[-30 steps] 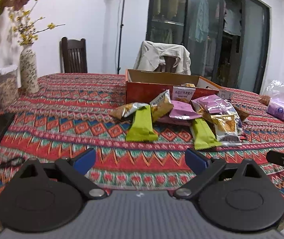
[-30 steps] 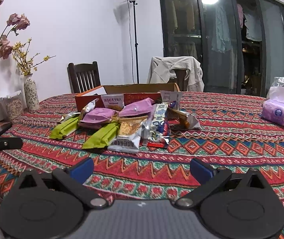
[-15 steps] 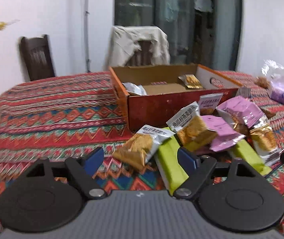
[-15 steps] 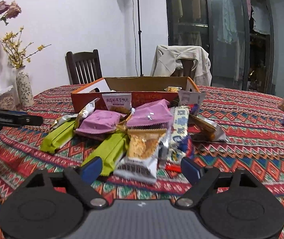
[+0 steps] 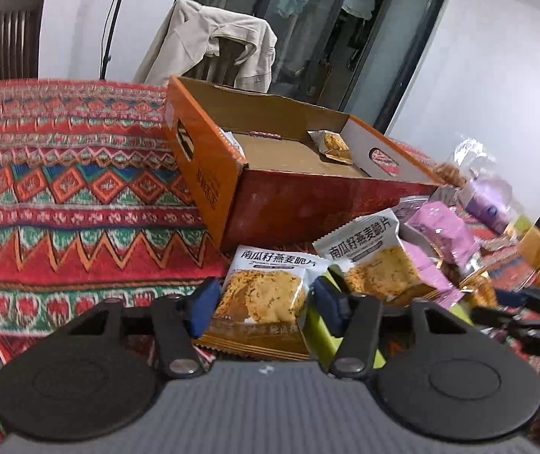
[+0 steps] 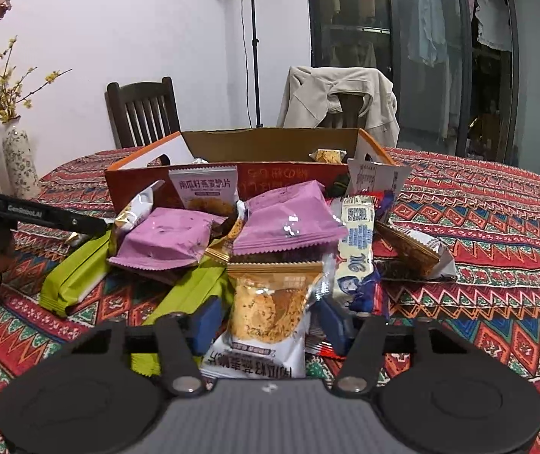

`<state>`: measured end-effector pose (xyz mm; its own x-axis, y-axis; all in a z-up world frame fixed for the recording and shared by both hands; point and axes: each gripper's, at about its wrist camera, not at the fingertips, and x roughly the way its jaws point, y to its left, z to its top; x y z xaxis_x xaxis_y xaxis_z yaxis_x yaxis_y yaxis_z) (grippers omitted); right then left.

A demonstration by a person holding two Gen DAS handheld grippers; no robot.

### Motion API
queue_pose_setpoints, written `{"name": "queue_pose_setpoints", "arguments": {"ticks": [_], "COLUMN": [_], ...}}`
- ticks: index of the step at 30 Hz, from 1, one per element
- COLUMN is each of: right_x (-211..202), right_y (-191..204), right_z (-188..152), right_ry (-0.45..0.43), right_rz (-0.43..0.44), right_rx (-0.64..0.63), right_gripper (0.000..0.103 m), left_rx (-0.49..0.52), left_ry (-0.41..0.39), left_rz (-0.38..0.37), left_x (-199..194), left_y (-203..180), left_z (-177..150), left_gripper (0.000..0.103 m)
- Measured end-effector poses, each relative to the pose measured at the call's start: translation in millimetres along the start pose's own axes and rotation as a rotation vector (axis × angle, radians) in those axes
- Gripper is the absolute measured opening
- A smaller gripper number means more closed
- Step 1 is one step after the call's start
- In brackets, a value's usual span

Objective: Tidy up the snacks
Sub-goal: 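Grasp a cookie packet with the left tool while the right tool grasps another, then lower both cookie packets into the orange box and open both tools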

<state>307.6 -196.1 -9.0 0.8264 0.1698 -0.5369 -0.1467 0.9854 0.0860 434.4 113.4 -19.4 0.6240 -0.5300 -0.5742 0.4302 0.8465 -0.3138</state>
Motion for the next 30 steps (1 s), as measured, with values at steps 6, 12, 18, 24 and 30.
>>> {"name": "queue_pose_setpoints", "arguments": {"ticks": [6, 12, 18, 24, 30], "right_x": [-0.9, -19.9, -42.3, -61.9, -78.2], "right_y": [0.9, -5.5, -12.0, -16.4, -24.9], "right_z": [-1.5, -6.1, -9.3, -15.2, -21.2], "right_ry": [0.021, 0.010, -0.024, -0.044, -0.064], "right_rz": [0.010, 0.040, 0.069, 0.112, 0.129], "right_rx": [-0.021, -0.003, 0.005, 0.000, 0.015], "right_gripper": [0.040, 0.040, 0.040, 0.040, 0.040], "left_rx": [-0.018, -0.048, -0.154, -0.148, -0.105], "left_ry": [-0.042, -0.170, -0.212, -0.214, -0.213], "left_rz": [0.093, 0.182, 0.224, 0.228, 0.234], "left_x": [-25.8, -81.0, -110.6, -122.8, -123.0], "left_y": [-23.3, -71.1, -113.7, -156.1, -180.9], "left_z": [-6.7, -30.8, -70.6, -94.5, -95.8], "left_gripper": [0.041, 0.041, 0.041, 0.041, 0.041]}}
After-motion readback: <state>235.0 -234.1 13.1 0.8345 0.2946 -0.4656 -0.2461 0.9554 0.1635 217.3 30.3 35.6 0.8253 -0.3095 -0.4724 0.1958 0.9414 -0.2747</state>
